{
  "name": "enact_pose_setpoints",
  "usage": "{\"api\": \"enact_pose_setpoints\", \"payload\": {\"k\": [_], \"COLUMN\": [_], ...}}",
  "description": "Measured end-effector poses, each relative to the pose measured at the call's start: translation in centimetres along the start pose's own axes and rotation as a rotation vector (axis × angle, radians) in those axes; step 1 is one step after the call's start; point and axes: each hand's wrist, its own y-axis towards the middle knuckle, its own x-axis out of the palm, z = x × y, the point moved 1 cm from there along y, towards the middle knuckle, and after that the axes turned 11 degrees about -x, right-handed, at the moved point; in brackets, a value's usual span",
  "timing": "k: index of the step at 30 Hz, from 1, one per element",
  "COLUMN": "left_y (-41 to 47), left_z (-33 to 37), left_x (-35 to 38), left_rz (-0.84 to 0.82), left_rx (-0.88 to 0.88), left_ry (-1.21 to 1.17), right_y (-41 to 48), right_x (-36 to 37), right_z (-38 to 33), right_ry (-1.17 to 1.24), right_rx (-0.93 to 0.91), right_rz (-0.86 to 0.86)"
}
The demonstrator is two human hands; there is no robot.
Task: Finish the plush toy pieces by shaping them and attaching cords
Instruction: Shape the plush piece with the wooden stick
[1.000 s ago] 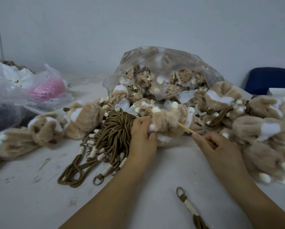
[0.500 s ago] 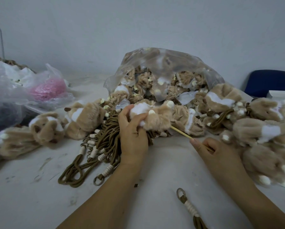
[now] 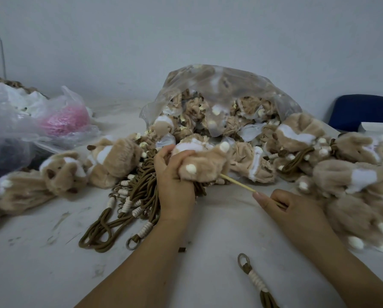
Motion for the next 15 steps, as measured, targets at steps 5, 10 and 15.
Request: {"api": "enact_pose_setpoints", "payload": {"k": [5, 10, 15], "left_y": [0.1, -1.3, -1.1], "left_z": [-0.3, 0.5, 0.6], "left_x": [-0.1, 1.6, 1.3], "left_rz": [-0.001, -0.224, -0.176], "left_rx": [0.157, 0.405, 0.228], "left_ry": [0.067, 0.175, 0.049], "right_y": [0.2, 0.0, 0.1], "right_x": [0.1, 0.4, 0.3], "right_z": [0.1, 0.3, -0.1], "right_ry": [-0.098, 0.020, 0.152], "right_rx": [0.063, 0.115, 0.081], "right_rz": [0.013, 0.086, 0.111]}}
